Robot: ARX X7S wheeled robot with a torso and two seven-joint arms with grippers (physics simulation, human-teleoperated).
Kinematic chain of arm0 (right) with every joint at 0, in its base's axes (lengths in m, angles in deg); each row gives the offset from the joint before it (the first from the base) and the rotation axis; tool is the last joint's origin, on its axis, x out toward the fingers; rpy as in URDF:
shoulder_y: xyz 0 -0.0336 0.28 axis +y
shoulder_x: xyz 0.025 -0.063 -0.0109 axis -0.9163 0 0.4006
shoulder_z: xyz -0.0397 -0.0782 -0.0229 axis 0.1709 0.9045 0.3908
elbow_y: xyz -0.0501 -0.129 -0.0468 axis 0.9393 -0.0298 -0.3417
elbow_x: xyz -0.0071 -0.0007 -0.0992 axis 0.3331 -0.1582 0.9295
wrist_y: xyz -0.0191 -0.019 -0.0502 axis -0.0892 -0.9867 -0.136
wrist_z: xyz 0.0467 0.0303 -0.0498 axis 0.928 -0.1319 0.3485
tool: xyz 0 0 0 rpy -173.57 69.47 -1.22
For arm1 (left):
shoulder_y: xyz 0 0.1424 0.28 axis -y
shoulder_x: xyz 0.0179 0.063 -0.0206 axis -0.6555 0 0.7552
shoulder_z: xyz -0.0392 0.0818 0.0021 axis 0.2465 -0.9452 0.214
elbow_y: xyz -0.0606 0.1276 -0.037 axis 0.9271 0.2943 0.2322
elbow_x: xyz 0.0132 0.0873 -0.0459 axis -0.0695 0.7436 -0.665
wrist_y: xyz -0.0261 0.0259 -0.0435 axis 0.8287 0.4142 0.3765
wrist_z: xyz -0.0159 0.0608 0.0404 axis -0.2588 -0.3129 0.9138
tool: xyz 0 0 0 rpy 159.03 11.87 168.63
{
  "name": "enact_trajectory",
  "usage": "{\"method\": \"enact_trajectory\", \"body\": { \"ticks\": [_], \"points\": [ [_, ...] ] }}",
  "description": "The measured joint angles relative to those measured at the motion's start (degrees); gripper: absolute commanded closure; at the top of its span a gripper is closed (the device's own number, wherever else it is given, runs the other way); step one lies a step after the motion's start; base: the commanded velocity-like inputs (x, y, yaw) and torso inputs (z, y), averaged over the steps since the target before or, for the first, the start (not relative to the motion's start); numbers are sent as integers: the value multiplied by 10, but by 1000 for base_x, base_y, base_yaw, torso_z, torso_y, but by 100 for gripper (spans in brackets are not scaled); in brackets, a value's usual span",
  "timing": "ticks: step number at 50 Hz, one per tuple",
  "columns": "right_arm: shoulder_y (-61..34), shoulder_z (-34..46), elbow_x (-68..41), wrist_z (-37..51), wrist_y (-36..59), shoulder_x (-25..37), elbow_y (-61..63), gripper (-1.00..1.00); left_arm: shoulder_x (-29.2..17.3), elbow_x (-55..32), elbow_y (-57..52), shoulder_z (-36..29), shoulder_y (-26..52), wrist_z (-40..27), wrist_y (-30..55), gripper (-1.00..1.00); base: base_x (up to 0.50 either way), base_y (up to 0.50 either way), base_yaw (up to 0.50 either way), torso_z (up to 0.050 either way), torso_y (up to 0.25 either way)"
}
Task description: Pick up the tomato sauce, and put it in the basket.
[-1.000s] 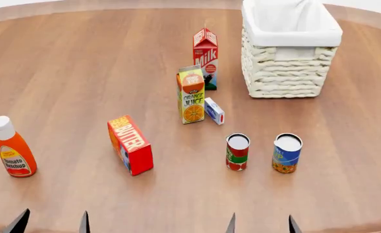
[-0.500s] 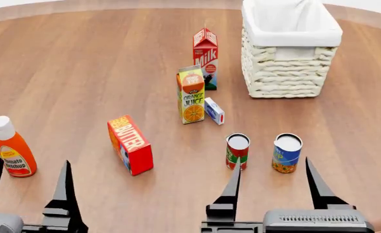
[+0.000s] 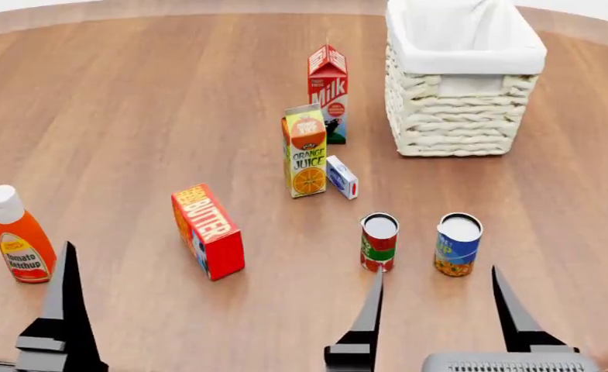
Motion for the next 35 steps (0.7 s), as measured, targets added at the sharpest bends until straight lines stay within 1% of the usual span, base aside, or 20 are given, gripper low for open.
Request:
{"method": "enact_trajectory", "body": {
  "ticks": [16,35],
  "points": [
    [18,3,0,19,40,3,31,-100,-11,-11,-34,1,-4,-13,11,-100,0,0,0,0,0],
    [22,3,-10,27,44,11,43,-100,-21,-14,-44,-5,-4,-25,16,-100,486,0,0,0,0]
  ]
}}
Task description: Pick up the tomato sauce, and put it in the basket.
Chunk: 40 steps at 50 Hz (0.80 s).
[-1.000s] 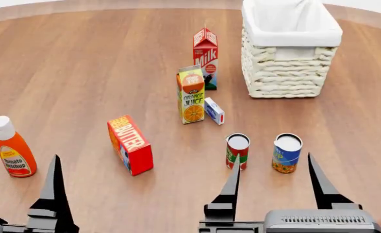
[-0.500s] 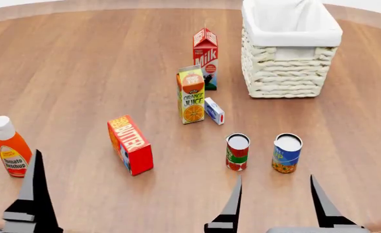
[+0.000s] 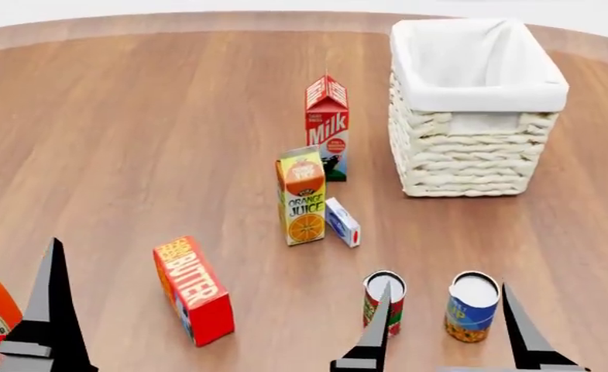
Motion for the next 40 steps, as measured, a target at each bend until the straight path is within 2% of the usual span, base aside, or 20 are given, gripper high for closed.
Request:
{"method": "enact_trajectory", "body": {
  "ticks": [40],
  "points": [
    [-1,9,-21,9,-4,13,-4,-100,-14,8,12,-20,-5,-17,-17,-100,500,0,0,0,0]
  ]
}}
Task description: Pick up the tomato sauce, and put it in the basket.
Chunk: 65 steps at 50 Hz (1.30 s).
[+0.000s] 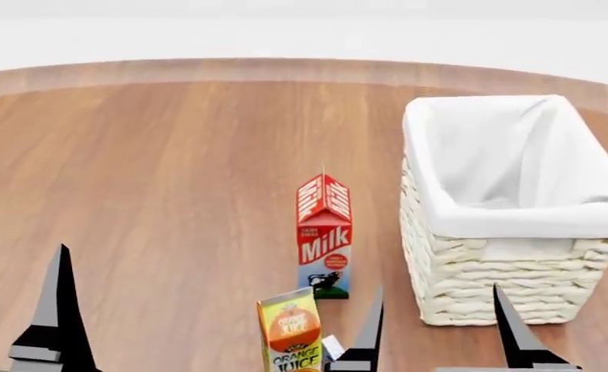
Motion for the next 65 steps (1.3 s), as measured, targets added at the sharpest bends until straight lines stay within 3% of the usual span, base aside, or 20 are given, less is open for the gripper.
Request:
{"method": "enact_trajectory", "body": {
  "ticks": [10,18,65],
  "points": [
    [0,3,-3,3,-3,3,-2,-100,-4,-3,-4,-1,0,-6,3,-100,500,0,0,0,1],
    [1,4,-4,7,-14,4,-4,-100,-7,-7,-6,-3,1,-11,5,-100,36,-6,0,0,1],
    [7,5,-34,14,-58,13,-12,-100,-27,-21,5,-17,7,-35,-5,-100,0,-498,0,0,0]
  ]
}}
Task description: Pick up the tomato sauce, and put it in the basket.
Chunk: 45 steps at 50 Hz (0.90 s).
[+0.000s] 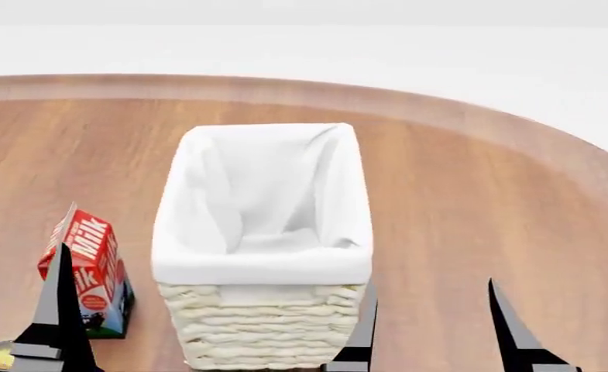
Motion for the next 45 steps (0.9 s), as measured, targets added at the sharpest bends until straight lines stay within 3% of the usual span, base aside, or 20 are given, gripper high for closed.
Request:
{"method": "enact_trajectory", "body": {
  "ticks": [12,23,39,45],
  "points": [
    [-2,4,1,6,3,4,-1,-100,-4,-2,3,-4,-1,-4,-5,-100,0,-457,0,0,0],
    [-9,13,13,19,18,8,0,-100,-8,-6,1,-7,0,-10,-4,-100,0,0,0,0,0],
    [-14,31,26,26,28,20,0,-100,-14,-10,-1,-10,0,-17,-4,-100,0,0,500,0,0],
    [-14,27,17,28,29,18,-4,-100,-16,-10,0,-12,0,-20,-5,-100,0,0,12,0,0]
  ]
}}
